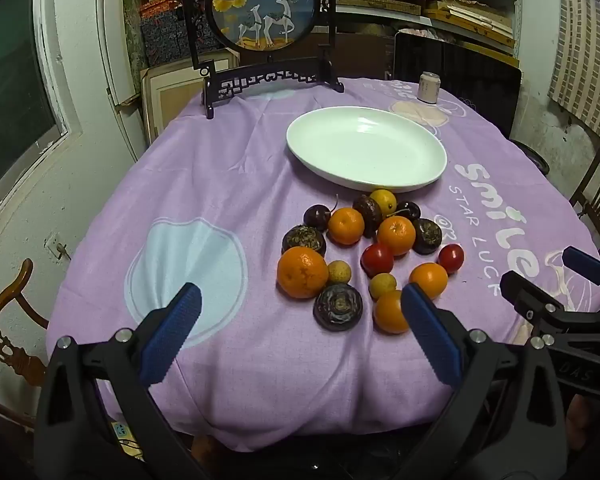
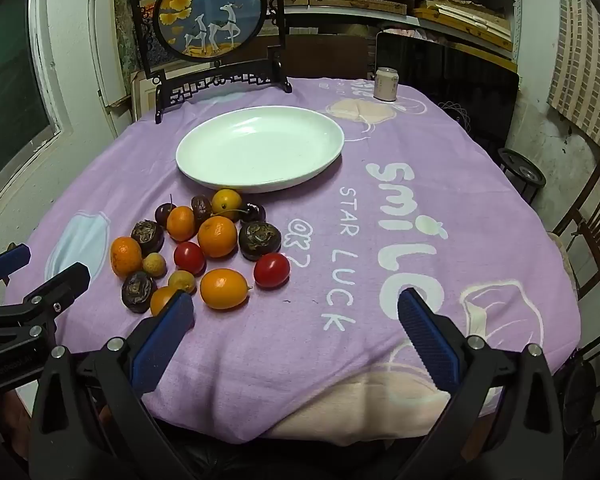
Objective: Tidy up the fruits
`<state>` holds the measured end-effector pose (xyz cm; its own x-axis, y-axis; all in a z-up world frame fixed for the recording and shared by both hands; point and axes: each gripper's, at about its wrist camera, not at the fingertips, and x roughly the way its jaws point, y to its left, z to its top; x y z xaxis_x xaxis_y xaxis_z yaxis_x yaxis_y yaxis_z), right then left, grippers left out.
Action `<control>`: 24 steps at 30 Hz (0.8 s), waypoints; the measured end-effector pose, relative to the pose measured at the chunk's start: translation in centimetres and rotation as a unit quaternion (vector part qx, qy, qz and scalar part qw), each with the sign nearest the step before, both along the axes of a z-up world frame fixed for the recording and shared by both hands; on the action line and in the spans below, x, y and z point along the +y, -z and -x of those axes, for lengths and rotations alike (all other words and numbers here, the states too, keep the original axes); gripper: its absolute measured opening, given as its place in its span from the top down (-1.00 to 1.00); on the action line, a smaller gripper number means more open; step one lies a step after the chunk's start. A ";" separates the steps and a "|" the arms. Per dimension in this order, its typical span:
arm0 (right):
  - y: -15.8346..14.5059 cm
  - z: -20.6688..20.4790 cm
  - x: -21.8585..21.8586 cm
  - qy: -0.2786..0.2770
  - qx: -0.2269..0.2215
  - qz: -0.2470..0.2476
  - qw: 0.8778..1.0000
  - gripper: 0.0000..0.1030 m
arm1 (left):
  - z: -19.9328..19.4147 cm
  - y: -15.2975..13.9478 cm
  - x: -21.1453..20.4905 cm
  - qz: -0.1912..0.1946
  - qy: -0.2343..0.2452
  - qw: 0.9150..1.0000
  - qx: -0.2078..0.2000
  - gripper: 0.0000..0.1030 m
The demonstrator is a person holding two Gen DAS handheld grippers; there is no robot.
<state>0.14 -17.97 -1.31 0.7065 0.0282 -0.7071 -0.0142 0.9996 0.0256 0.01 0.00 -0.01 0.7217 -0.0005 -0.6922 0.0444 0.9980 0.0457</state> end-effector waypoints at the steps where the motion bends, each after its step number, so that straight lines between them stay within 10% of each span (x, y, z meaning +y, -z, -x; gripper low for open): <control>1: 0.0 0.0 0.0 0.000 -0.001 -0.001 1.000 -0.97 | 0.0 0.0 0.0 0.001 0.000 1.000 0.000 -0.96; 24: 0.0 -0.1 -0.2 0.000 0.001 -0.005 1.000 -0.97 | -0.1 0.4 0.0 0.002 0.004 1.000 0.004 -0.96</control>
